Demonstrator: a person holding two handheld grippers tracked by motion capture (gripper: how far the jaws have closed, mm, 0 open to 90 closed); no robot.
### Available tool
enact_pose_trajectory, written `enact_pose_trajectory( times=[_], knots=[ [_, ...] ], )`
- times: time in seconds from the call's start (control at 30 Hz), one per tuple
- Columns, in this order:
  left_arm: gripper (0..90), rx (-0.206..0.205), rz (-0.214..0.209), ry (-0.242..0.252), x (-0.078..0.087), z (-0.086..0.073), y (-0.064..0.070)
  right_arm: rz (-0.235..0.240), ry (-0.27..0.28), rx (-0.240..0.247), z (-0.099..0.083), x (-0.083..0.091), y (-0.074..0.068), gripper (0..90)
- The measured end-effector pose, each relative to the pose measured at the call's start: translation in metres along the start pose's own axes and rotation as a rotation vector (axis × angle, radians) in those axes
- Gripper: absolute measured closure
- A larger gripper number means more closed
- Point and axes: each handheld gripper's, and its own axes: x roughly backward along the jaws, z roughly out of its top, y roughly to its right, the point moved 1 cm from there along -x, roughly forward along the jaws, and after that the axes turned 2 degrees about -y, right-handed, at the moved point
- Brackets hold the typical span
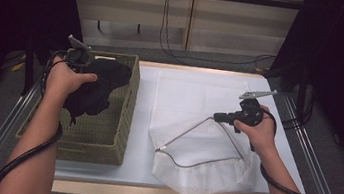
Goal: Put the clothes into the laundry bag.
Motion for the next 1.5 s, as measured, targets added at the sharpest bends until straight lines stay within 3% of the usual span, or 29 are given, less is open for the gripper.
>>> enact_pose_trajectory(
  times=[0.2,0.27,0.43,0.57,0.73,0.9,1.2,1.37,1.4,1.5],
  knots=[
    [60.4,-0.003,-0.045,0.007,0.007,0.004,0.012,-0.013,-0.014,-0.004,0.005,-0.001,0.000,89.4],
    [60.5,0.001,-0.044,0.011,0.008,0.005,0.014,-0.019,-0.018,0.003,0.008,-0.001,-0.001,89.4],
    [60.4,-0.034,-0.059,-0.003,0.016,0.008,0.024,-0.026,-0.033,0.015,0.012,-0.003,-0.004,89.4],
    [60.4,-0.023,-0.076,-0.001,0.018,0.010,0.030,-0.024,-0.040,0.019,0.013,-0.006,-0.006,89.4],
    [60.4,-0.043,-0.097,-0.007,0.020,0.014,0.038,-0.021,-0.044,0.019,0.013,-0.007,-0.006,89.4],
    [60.4,-0.038,-0.145,-0.020,0.022,0.019,0.049,-0.023,-0.049,0.016,0.011,-0.008,-0.006,89.4],
    [60.4,-0.103,-0.182,-0.050,0.017,0.023,0.072,-0.027,-0.049,0.008,0.010,-0.010,-0.006,89.3],
    [60.4,-0.117,-0.194,-0.048,0.019,0.027,0.084,-0.026,-0.050,0.008,0.011,-0.010,-0.005,89.4],
    [60.4,-0.087,-0.202,-0.036,0.020,0.029,0.089,-0.027,-0.048,0.008,0.011,-0.011,-0.005,89.4],
    [60.3,-0.084,-0.209,-0.036,0.022,0.030,0.093,-0.025,-0.049,0.012,0.011,-0.012,-0.006,89.4]
  ],
)
